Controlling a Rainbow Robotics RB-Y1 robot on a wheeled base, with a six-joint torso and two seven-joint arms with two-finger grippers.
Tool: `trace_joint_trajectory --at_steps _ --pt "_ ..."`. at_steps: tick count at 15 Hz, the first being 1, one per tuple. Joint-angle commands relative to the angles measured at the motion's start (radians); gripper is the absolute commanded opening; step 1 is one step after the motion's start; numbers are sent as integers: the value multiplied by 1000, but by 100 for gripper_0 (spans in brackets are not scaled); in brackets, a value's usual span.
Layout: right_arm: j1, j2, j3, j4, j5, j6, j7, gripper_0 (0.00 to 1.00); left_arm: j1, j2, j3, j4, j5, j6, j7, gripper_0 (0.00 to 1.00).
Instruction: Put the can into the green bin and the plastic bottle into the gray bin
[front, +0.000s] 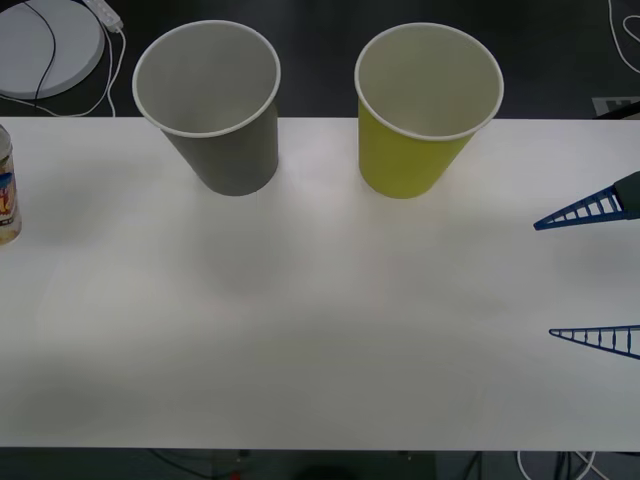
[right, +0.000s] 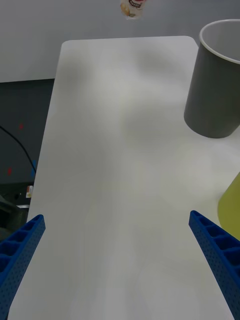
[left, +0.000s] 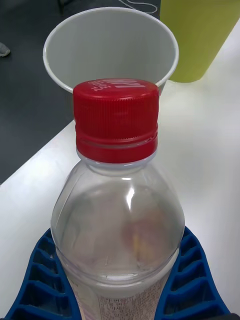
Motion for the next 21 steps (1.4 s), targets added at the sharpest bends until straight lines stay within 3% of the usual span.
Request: trace_joint_trajectory --at_steps 1,3,7,13,19,21 --pt "0 0 0 0 0 0 0 100 -29 31 0 -19 -72 -2 87 0" --pt "0 0 0 0 0 0 0 100 -67 49 -22 -33 -120 -3 146 0" --pt "0 0 0 0 0 0 0 100 -219 83 -147 20 -115 -35 166 0" --pt "0 0 0 0 0 0 0 100 -385 84 -167 69 -158 -216 266 0" --pt "0 0 0 0 0 0 0 100 -434 98 -181 32 -207 -239 355 0" --pt "0 0 0 0 0 0 0 100 -521 115 -270 50 -212 -239 367 0"
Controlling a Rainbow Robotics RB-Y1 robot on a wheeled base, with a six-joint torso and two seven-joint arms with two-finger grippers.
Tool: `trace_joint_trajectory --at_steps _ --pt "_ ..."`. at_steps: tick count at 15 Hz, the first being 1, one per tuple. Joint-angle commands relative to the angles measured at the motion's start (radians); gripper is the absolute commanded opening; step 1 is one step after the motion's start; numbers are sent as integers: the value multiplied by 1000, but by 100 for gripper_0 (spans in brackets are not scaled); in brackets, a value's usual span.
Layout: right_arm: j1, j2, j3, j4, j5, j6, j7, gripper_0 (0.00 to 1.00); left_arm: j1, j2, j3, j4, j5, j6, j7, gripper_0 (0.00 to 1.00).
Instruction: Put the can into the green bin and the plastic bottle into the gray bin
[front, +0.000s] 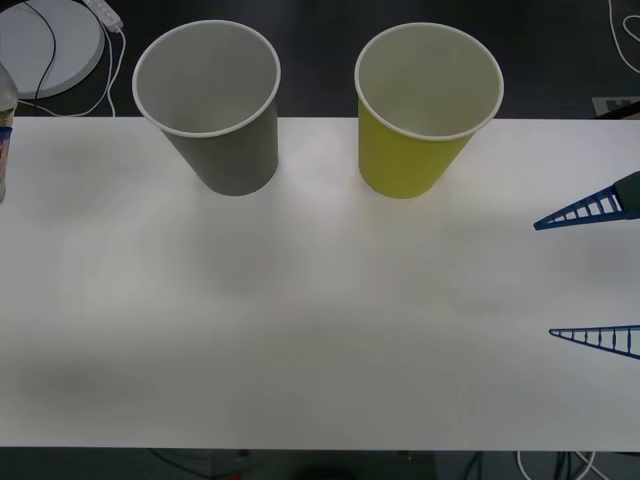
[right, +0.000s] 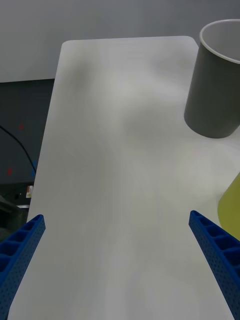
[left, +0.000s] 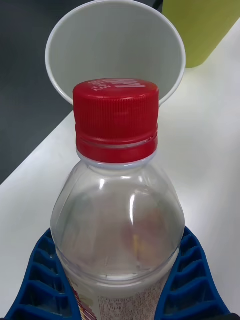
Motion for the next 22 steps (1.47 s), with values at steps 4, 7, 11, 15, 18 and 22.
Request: trace_joint_trajectory --at_steps 4,7,11,15,18,22 --pt "0 0 0 0 0 0 0 100 -260 14 -253 80 -8 0 10 0" --pt "0 0 0 0 0 0 0 100 -404 8 -392 129 -11 0 10 0" --pt "0 0 0 0 0 0 0 100 -647 -24 -604 218 -29 -38 13 0" --pt "0 0 0 0 0 0 0 100 -812 -79 -701 310 -83 -117 16 0" --pt "0 0 0 0 0 0 0 100 -932 -105 -816 362 -86 -117 16 0" --pt "0 0 0 0 0 0 0 100 -1118 -147 -1003 440 -88 -117 13 0"
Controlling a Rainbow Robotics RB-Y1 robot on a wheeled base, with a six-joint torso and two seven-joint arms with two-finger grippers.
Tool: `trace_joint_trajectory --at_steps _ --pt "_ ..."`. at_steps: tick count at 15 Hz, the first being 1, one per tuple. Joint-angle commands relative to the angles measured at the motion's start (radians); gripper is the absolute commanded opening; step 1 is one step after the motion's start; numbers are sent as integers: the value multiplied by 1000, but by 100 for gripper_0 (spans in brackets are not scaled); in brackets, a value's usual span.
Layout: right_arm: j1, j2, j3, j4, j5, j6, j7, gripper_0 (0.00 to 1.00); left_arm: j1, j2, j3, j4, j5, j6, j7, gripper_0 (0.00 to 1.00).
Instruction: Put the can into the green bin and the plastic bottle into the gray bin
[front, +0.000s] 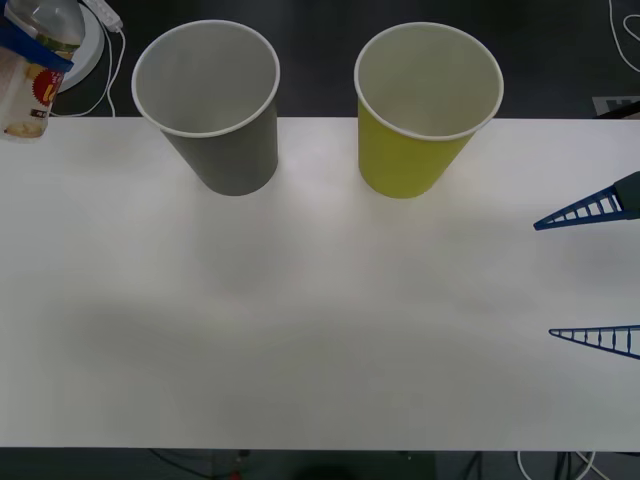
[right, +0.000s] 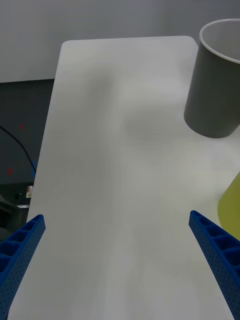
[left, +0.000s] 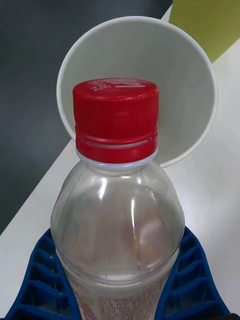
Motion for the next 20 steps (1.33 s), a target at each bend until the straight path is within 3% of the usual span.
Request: trace_joint_trajectory --at_steps 1,8,13,17,20 --pt "0 0 0 0 0 0 0 100 -113 -30 -113 50 -1 0 -6 0" --pt "0 0 0 0 0 0 0 100 -256 -134 -245 182 20 -1 -30 0" --pt "0 0 0 0 0 0 0 100 -319 -226 -259 280 -1 -50 -44 0" --pt "0 0 0 0 0 0 0 100 -342 -267 -269 288 -44 -63 -29 0" --pt "0 0 0 0 0 0 0 100 -434 -295 -429 306 0 -40 -29 0"
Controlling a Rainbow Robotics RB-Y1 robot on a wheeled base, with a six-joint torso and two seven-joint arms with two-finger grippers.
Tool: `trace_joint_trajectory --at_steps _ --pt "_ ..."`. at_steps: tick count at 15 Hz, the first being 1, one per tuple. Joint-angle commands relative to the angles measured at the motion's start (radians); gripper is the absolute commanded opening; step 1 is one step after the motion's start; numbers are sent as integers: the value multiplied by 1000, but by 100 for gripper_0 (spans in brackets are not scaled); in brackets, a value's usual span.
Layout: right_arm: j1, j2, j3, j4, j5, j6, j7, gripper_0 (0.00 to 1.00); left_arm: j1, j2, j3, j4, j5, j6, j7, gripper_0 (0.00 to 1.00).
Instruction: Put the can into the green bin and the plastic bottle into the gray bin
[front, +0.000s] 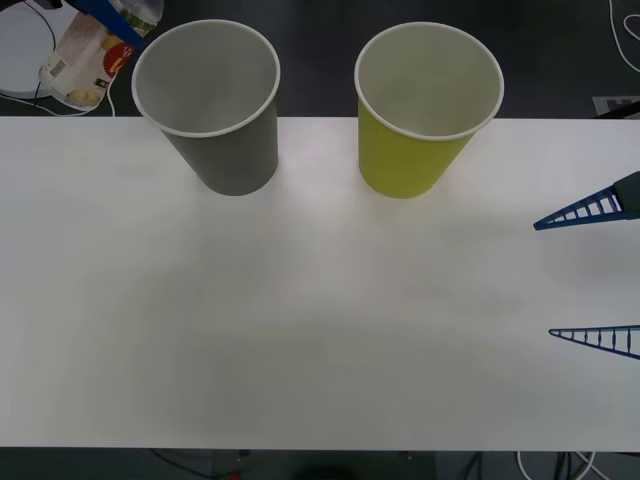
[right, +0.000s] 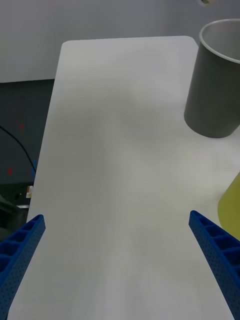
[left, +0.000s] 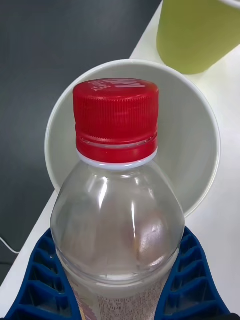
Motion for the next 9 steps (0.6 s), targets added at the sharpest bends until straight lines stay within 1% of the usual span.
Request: trace_joint_trajectory --at_steps 1,3,5,6,9 --pt "0 0 0 0 0 0 0 100 -86 -32 -144 39 54 19 -6 0" --pt "0 0 0 0 0 0 0 100 -152 -72 -258 80 84 19 -23 0" --pt "0 0 0 0 0 0 0 100 -192 -100 -333 102 98 17 -35 0" --pt "0 0 0 0 0 0 0 100 -206 -112 -359 108 98 17 -44 0" --pt "0 0 0 0 0 0 0 100 -232 -144 -368 148 92 -10 -66 0"
